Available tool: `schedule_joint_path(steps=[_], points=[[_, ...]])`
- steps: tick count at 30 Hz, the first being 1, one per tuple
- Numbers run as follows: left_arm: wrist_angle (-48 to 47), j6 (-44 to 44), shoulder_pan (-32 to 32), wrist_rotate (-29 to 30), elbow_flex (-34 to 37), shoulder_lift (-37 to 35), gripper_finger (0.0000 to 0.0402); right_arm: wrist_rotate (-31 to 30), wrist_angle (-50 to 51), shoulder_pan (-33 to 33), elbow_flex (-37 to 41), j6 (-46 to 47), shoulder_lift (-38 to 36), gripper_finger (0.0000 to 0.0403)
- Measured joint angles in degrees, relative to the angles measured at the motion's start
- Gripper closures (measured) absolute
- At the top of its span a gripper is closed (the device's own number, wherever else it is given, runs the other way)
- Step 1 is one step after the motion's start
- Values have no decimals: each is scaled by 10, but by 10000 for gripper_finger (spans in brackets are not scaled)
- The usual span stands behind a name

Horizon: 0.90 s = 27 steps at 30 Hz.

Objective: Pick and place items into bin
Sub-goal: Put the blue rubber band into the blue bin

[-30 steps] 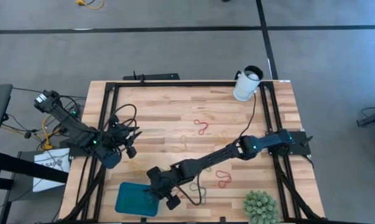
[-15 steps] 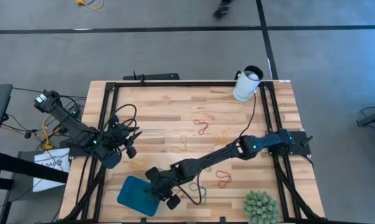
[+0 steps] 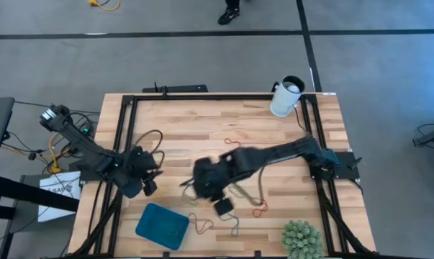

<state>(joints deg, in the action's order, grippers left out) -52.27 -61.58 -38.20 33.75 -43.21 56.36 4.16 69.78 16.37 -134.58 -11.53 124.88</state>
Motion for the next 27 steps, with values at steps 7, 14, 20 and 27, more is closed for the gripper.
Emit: schedule_joint_path(steps=[7, 14, 20, 27], points=[[147, 11, -12, -79, 60, 91, 310, -17, 159, -34, 2, 9, -42, 297], [231, 21, -14, -214, 61, 160, 310, -11, 199, -105, 2, -24, -56, 297], [224, -63, -14, -312, 61, 180, 310, -11, 180, -182, 6, -50, -57, 297], [236, -153, -23, -347, 55, 174, 310, -11, 148, -253, 53, -65, -55, 297]])
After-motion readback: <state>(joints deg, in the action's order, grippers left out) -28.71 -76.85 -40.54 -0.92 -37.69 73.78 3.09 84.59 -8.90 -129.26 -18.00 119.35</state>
